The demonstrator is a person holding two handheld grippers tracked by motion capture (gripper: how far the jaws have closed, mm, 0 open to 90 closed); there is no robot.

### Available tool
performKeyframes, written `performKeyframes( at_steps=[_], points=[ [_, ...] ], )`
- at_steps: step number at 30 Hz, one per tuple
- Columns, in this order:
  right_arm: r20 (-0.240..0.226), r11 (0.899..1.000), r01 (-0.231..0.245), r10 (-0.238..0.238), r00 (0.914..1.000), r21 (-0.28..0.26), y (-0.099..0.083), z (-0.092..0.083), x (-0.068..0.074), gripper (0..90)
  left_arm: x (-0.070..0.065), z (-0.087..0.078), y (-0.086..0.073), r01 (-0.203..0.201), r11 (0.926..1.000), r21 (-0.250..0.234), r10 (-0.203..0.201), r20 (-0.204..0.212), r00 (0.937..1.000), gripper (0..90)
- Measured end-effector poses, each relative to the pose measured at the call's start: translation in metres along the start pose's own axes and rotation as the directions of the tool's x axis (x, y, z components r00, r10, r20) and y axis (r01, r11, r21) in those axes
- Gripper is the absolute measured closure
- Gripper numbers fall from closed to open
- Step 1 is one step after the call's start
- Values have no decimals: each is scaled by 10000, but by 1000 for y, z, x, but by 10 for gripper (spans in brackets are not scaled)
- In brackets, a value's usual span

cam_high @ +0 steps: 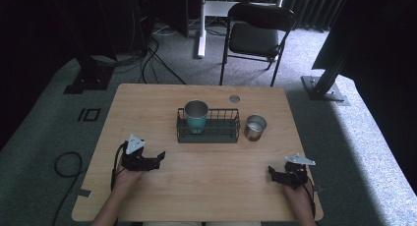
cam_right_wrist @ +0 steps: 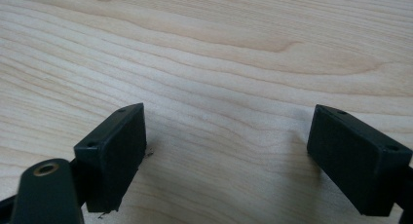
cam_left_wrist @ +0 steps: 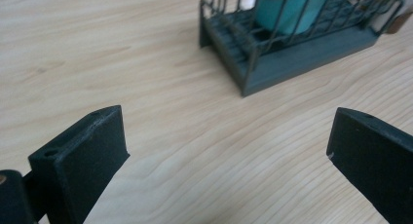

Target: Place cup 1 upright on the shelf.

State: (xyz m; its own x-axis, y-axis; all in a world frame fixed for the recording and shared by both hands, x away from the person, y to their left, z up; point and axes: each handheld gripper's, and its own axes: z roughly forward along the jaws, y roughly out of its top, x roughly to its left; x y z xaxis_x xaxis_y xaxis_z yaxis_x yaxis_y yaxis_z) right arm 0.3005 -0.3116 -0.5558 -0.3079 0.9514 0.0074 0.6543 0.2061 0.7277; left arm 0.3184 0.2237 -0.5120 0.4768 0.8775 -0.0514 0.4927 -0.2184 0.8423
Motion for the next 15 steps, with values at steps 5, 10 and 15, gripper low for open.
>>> performKeyframes(
  at_steps=[5, 10, 15],
  points=[
    [0, 10000, 15, -15, 10000, 3, 0, 0, 0, 140, 5, -3, -11, 85, 9995, 296, -81, -138, 9999, 17],
    [1, 10000, 33, -33, 10000, -4, 0, 0, 0, 140, 11, -8, -20, 162, 9988, 454, -149, -286, 9995, 17],
    [0, 10000, 32, -32, 10000, -4, 0, 0, 0, 140, 14, -13, -26, 205, 9982, 557, -181, -430, 9989, 18]
  ],
)
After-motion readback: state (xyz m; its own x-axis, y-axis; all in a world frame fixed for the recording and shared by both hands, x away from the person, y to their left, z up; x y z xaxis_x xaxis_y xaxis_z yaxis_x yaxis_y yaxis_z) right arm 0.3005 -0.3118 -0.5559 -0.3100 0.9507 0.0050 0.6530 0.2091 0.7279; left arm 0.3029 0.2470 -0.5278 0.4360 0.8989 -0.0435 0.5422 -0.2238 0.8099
